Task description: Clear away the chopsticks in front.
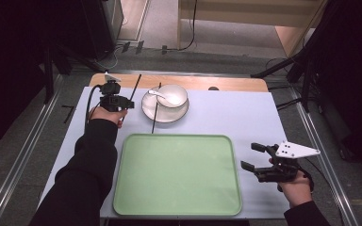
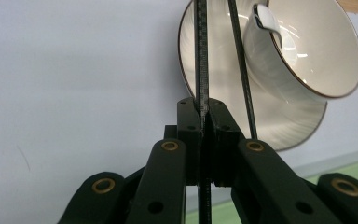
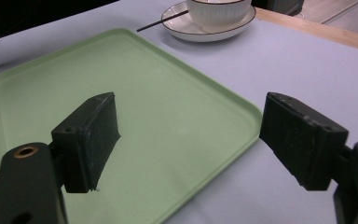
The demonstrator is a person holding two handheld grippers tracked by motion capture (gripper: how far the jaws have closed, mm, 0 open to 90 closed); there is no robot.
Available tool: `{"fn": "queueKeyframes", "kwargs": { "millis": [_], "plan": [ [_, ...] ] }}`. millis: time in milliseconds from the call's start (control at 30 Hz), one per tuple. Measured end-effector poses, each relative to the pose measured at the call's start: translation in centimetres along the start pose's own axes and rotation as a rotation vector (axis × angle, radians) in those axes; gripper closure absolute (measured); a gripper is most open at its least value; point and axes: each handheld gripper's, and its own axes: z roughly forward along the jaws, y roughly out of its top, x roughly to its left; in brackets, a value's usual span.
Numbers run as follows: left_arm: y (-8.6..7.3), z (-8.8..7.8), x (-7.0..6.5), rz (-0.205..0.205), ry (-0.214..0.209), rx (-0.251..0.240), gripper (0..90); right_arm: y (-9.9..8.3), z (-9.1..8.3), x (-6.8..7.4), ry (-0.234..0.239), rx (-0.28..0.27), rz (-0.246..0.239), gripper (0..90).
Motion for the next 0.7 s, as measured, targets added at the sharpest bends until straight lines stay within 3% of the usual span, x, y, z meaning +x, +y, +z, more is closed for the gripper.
{"fn": "queueKeyframes", "kwargs": {
  "millis": [267, 700],
  "plan": [
    [-2.4, -2.3, 1.3, 0.009, -0.044, -0.006, 86.2, 0.0, -0.1, 0.2, -0.006, 0.002, -0.007, 20.2],
    [-7.5, -3.1, 2.3, 0.007, -0.088, -0.010, 86.3, 0.0, 0.0, 0.1, -0.010, 0.002, -0.004, 20.3]
  ]
}}
